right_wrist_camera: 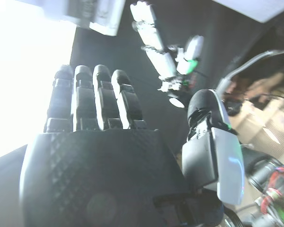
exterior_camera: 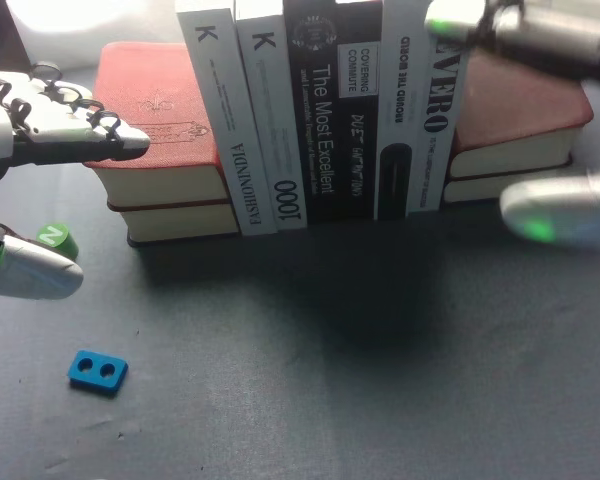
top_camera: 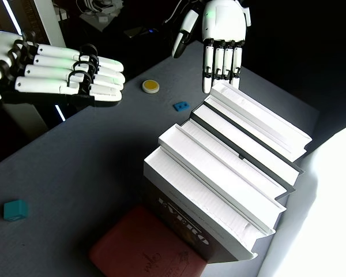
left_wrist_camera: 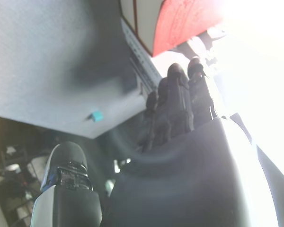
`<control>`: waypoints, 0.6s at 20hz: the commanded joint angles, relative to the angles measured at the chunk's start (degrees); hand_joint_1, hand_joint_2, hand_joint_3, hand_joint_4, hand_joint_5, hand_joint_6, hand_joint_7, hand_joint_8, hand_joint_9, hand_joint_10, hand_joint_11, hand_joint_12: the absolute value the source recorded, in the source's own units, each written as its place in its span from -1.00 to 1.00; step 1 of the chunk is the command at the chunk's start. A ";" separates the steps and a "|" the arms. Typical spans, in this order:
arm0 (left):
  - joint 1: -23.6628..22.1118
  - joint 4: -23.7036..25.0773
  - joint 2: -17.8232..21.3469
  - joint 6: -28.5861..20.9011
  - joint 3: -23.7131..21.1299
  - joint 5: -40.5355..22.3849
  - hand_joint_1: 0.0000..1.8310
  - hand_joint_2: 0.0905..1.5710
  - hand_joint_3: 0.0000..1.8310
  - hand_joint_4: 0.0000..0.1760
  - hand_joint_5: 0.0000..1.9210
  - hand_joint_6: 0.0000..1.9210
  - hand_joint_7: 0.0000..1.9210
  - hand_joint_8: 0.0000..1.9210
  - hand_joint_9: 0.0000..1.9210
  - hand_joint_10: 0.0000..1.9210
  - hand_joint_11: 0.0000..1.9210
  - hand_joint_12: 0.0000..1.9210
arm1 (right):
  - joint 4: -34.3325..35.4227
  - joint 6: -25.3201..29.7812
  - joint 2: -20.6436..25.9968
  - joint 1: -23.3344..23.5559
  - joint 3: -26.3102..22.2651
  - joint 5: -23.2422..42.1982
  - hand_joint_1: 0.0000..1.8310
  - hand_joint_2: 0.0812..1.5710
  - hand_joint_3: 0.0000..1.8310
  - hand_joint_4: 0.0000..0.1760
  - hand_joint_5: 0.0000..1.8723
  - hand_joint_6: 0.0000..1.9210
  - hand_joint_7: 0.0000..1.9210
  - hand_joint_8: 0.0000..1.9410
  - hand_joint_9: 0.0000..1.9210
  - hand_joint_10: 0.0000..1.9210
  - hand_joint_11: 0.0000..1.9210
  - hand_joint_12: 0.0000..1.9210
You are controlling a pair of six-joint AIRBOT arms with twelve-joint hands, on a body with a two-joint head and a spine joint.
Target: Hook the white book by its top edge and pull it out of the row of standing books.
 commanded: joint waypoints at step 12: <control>-0.34 -2.18 -0.03 -0.10 0.51 2.69 -1.00 0.38 -0.98 -1.00 -1.00 -1.00 -1.00 -1.00 -1.00 -1.00 -1.00 -1.00 | 5.09 -2.83 -0.18 -3.98 0.11 9.83 -1.00 0.38 -0.99 -1.00 -0.98 -1.00 -1.00 -1.00 -1.00 -1.00 -1.00 -1.00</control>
